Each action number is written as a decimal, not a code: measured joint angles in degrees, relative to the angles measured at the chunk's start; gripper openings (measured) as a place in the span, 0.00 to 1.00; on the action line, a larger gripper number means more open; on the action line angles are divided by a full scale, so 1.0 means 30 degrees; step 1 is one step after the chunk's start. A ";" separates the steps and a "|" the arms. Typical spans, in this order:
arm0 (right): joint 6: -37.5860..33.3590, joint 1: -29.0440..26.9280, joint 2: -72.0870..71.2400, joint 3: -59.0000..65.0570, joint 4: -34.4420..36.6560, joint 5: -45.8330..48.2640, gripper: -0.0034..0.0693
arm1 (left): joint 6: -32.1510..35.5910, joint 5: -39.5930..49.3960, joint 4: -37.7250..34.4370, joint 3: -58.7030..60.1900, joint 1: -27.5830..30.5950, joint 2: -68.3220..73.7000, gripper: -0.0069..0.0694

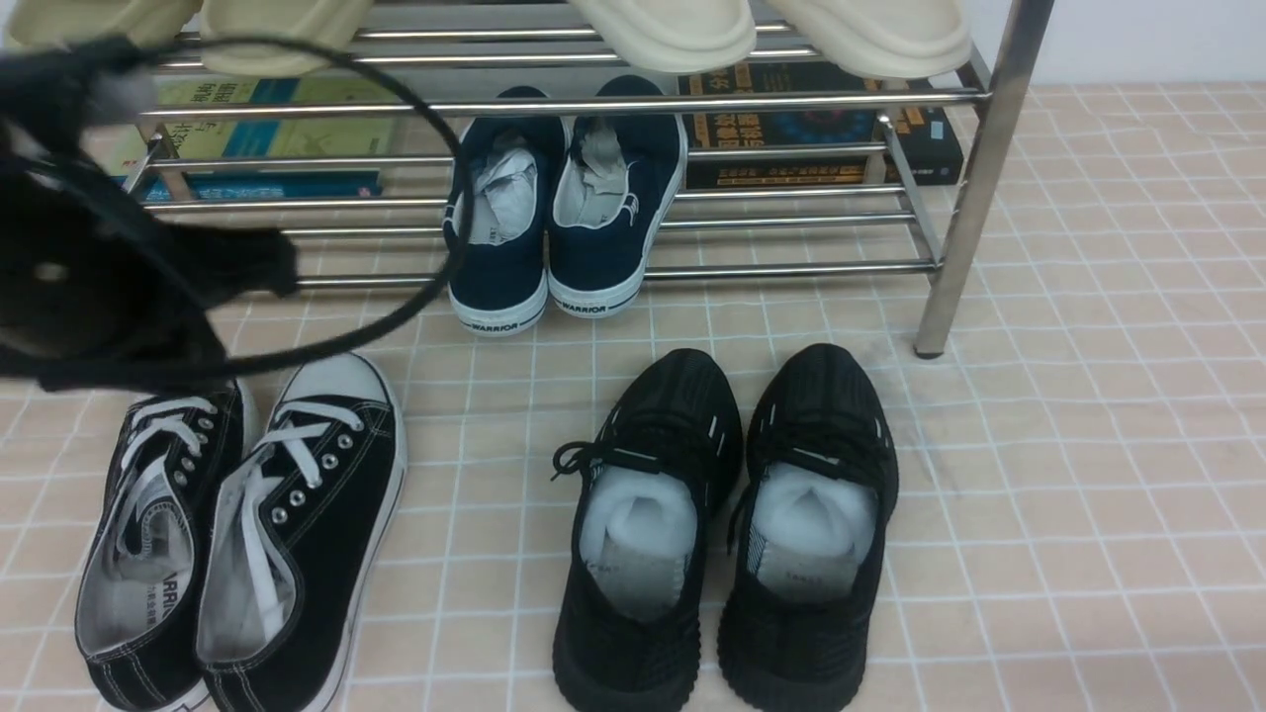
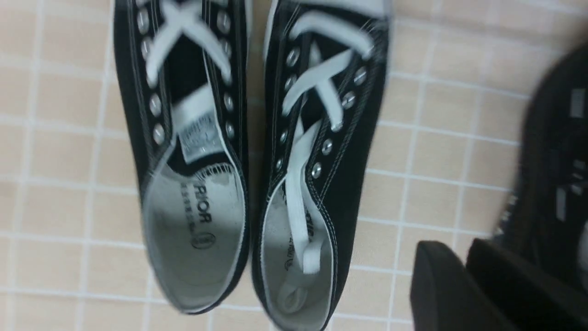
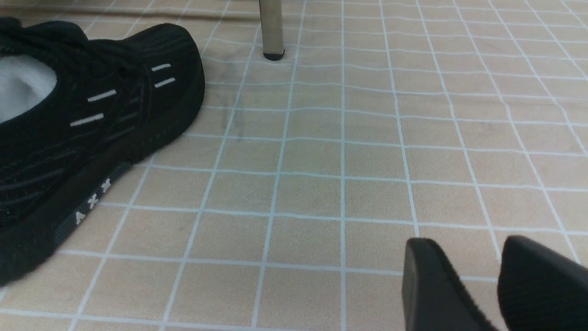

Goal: Take the shoes off the shelf from the light coffee tablecloth by hand.

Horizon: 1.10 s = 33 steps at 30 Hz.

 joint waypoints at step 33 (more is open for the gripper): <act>0.0000 0.0000 0.0000 0.0000 0.0000 0.0000 0.38 | 0.4864 -0.9374 -0.0517 1.5665 0.0000 -2.1689 0.11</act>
